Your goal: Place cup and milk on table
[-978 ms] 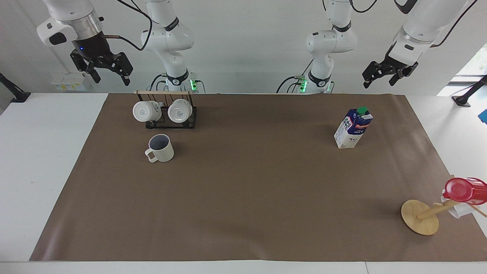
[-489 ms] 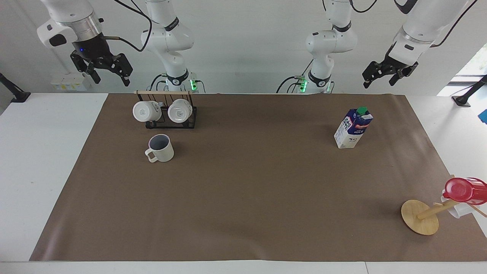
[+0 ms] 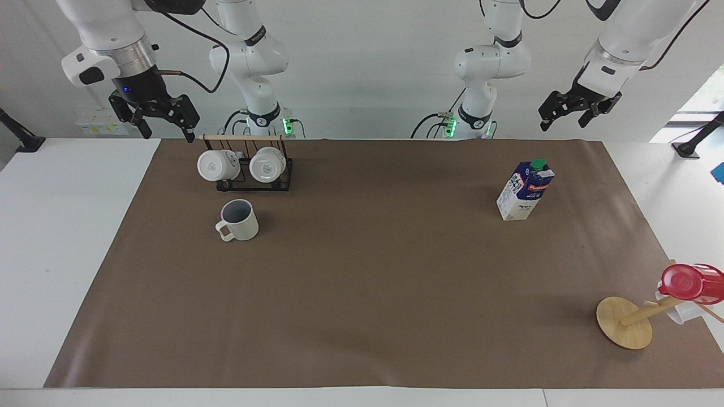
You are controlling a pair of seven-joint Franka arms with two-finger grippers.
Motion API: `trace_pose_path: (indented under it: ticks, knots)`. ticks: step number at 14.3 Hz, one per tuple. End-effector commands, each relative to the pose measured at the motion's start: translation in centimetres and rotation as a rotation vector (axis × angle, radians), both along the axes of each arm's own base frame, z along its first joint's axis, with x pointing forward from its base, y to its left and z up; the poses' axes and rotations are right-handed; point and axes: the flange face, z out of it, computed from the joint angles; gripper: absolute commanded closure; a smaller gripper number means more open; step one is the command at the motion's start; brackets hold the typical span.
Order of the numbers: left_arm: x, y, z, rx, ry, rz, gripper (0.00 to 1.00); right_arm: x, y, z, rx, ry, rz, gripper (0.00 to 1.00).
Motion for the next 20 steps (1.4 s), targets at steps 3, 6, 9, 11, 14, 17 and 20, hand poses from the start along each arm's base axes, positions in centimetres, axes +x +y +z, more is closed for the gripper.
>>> trace_pose_path:
  ticks: [3, 6, 9, 11, 14, 17, 20]
  knots:
    - [0.0, 0.3, 0.5, 0.02, 0.003, 0.011, 0.0, 0.0, 1.5, -3.2, -0.009, -0.016, 0.016, 0.0]
    - [0.0, 0.3, 0.6, 0.019, 0.001, 0.011, 0.0, 0.9, 2.7, -5.8, -0.006, -0.017, -0.007, 0.0]
    - [0.0, 0.3, 0.6, 0.019, 0.001, 0.011, 0.0, 1.6, 5.1, -10.2, -0.004, 0.029, -0.01, 0.0]
    - [0.0, 0.4, 0.6, 0.018, 0.001, 0.012, 0.0, 2.6, 6.9, -13.8, -0.009, 0.073, 0.006, 0.0]
    - [0.0, 0.4, 0.6, 0.02, 0.001, 0.012, 0.0, 3.5, 8.5, -18.3, -0.016, 0.084, -0.035, 0.0]
    - [0.0, 0.4, 0.6, 0.018, 0.001, 0.012, 0.0, 2.8, 8.3, -22.0, -0.013, 0.066, -0.042, 0.0]
    - [0.0, 0.4, 0.6, 0.018, 0.001, 0.012, 0.0, 2.2, 8.5, -24.8, -0.006, 0.04, -0.089, 0.0]
